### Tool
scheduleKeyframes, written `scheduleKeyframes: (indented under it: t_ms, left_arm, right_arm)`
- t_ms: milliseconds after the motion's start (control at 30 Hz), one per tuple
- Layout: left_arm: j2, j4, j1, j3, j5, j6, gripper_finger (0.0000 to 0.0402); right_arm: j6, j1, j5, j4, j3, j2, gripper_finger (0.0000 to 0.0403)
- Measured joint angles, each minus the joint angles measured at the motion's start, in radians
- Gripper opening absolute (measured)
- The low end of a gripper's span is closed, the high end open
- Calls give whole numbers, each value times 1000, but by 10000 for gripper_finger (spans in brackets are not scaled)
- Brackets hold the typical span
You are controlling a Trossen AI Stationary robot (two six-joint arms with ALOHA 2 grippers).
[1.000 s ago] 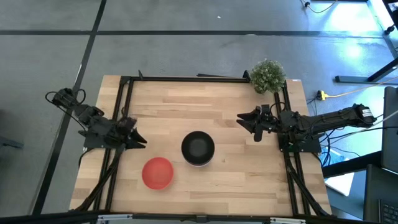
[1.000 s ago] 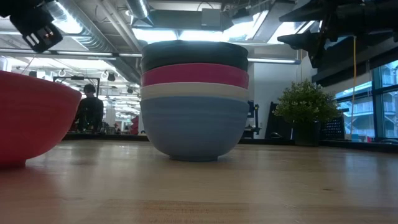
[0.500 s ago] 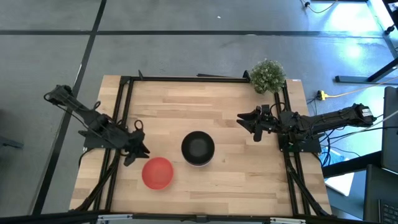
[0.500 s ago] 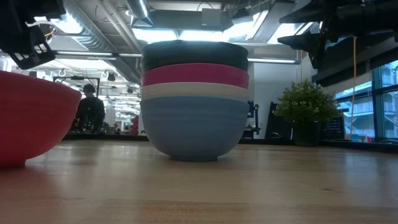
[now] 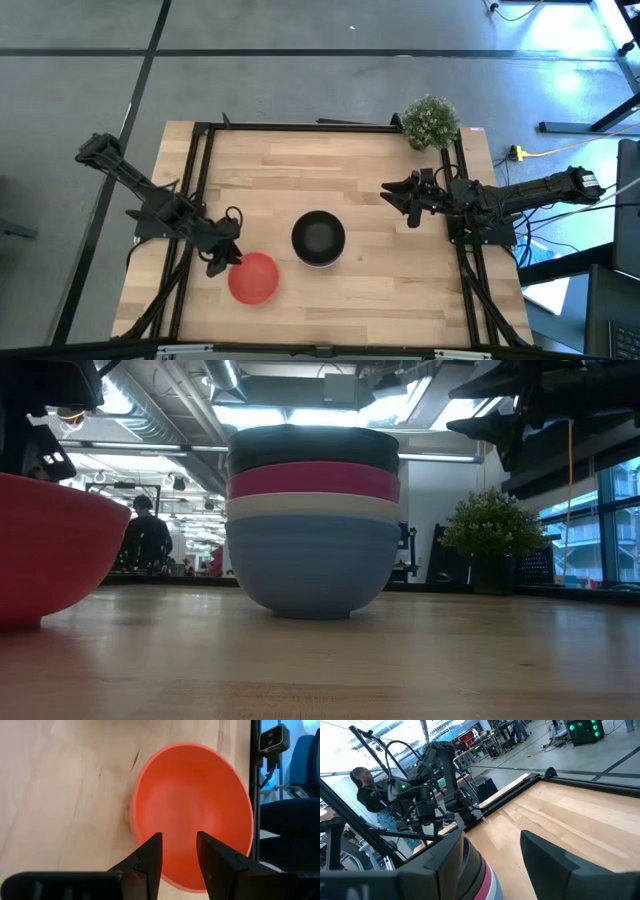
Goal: Nest bowls inside each other
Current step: Stack the orange bowl on top of the black bowl
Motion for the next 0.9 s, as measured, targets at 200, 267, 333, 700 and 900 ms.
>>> scheduleKeyframes:
  t_ms: [200, 267, 333, 700, 900]
  left_arm:
    - [70, 11, -4, 21, -2, -10, 114]
    - [91, -25, -4, 47, -10, -11, 114]
    - [116, -84, -4, 79, -25, -11, 114]
    - [233, -220, -4, 175, -48, -27, 114]
    - [271, -213, -4, 175, -20, -54, 114]
  right_arm:
    - [-1, 0, 0, -6, 0, 0, 200]
    - [-2, 0, 0, -6, 0, 0, 200]
    - [-3, 0, 0, -6, 0, 0, 200]
    - [-20, 0, 0, -8, 0, 0, 200]
    - [-26, 0, 0, -8, 0, 0, 200]
